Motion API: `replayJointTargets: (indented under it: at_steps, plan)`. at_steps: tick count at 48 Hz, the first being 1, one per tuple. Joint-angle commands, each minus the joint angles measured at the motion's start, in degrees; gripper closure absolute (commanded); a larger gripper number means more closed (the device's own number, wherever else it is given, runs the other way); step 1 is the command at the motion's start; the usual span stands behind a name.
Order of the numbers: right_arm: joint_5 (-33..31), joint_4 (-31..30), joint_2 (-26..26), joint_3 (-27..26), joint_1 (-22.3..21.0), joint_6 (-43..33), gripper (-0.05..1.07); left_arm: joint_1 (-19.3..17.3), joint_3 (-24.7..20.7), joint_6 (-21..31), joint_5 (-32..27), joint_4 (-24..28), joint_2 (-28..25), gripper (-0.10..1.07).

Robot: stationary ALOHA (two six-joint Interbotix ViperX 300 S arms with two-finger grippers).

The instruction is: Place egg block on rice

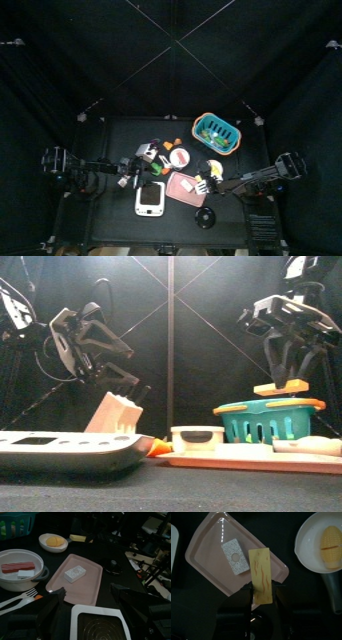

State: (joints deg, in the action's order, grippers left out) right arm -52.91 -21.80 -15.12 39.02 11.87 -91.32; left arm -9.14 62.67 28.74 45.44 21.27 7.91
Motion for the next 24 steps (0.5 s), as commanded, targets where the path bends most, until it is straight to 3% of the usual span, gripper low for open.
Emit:
replayJointTargets:
  at_steps: [1, 24]
  plan:
    - [1.32, -0.18, -1.32, -1.14, -1.49, 1.14, 0.44, -0.09, -0.53, -0.09, 0.18, -0.09, 0.35, -0.06]
    - [7.29, -1.23, 0.79, -2.02, -6.42, 10.37, 0.44, -0.18, 1.93, -0.18, 0.18, 0.88, 2.55, -0.06]
